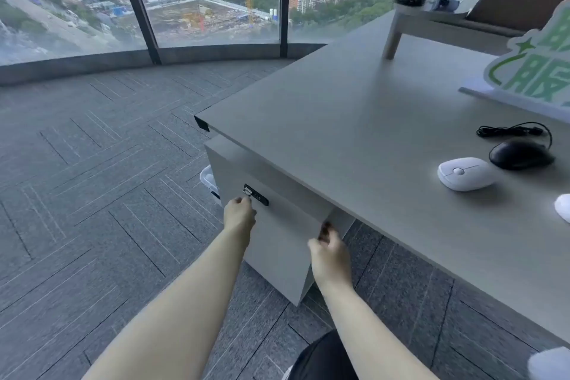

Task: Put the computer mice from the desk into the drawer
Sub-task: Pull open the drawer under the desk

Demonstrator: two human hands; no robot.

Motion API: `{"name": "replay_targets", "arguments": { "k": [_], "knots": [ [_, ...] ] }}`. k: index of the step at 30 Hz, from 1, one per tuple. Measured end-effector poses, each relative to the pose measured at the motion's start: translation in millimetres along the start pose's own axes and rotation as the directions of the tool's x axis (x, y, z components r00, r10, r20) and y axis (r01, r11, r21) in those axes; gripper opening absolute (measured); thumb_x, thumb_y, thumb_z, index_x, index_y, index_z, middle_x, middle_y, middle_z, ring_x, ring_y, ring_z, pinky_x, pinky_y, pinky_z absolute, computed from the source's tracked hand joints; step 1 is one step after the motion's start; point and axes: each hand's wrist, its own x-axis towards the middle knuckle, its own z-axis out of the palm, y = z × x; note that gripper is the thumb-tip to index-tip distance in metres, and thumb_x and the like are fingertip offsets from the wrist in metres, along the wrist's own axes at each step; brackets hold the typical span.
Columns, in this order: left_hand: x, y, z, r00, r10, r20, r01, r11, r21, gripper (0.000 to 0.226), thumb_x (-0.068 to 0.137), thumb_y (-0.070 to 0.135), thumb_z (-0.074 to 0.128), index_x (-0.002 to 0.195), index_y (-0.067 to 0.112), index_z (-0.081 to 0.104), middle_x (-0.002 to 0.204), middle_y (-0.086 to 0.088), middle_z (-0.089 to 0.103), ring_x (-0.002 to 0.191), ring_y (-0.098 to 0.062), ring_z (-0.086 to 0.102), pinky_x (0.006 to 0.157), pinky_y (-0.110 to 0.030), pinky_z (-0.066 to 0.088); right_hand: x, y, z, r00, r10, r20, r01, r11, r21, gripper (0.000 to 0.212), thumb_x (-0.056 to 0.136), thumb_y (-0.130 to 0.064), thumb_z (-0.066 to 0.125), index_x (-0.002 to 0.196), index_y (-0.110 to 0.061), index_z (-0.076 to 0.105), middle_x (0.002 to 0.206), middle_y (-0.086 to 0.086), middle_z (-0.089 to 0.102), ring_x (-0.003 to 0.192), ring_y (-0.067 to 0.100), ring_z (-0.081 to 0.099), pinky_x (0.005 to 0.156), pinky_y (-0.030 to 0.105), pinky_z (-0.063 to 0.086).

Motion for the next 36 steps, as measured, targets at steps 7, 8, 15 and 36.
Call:
{"name": "replay_targets", "arguments": {
  "k": [7, 8, 15, 36],
  "knots": [
    [31.7, -1.2, 12.5, 0.995, -0.085, -0.05, 0.076, 0.983, -0.17, 0.024, 0.094, 0.018, 0.05, 0.072, 0.009, 0.054, 0.08, -0.013, 0.061, 0.08, -0.03, 0.062, 0.073, -0.043, 0.058, 8.2, 11.1, 10.9, 0.996, -0.009, -0.093, 0.013, 0.999, 0.043, 0.041, 0.086, -0.008, 0.051, 0.127, -0.01, 0.058, 0.121, 0.007, 0.068, 0.106, 0.02, 0.066, 0.087, 0.033, 0.055],
    [30.6, -0.5, 12.4, 0.995, -0.089, -0.045, 0.079, 0.979, -0.187, 0.021, 0.094, 0.016, 0.05, 0.075, 0.008, 0.055, 0.081, -0.012, 0.06, 0.084, -0.03, 0.063, 0.075, -0.046, 0.058, 5.7, 7.9, 9.8, 0.995, -0.004, -0.099, 0.008, 0.999, 0.039, 0.039, 0.086, -0.008, 0.05, 0.124, -0.01, 0.06, 0.118, 0.006, 0.069, 0.102, 0.02, 0.066, 0.081, 0.029, 0.055],
    [24.7, -4.6, 3.1, 0.99, -0.091, -0.111, 0.063, 0.969, -0.239, 0.018, 0.094, 0.017, 0.05, 0.08, 0.007, 0.053, 0.099, -0.016, 0.053, 0.089, -0.029, 0.053, 0.074, -0.045, 0.058, -10.7, 7.1, 4.6, 0.993, -0.099, -0.07, 0.096, 0.994, -0.047, 0.013, 0.088, -0.011, 0.05, 0.087, -0.008, 0.063, 0.079, 0.004, 0.069, 0.058, 0.01, 0.054, 0.047, 0.02, 0.036],
    [-86.4, -87.9, -218.8, 0.966, -0.068, -0.249, -0.028, 0.931, -0.363, 0.018, 0.097, 0.013, 0.046, 0.083, 0.013, 0.057, 0.103, -0.011, 0.065, 0.099, -0.027, 0.062, 0.085, -0.047, 0.057, -134.0, 51.3, 65.3, 0.733, -0.175, 0.657, 0.369, 0.914, -0.168, 0.04, 0.073, -0.049, 0.075, 0.083, -0.011, 0.068, 0.084, 0.007, 0.073, 0.071, 0.013, 0.06, 0.072, 0.038, 0.055]
  ]
}}
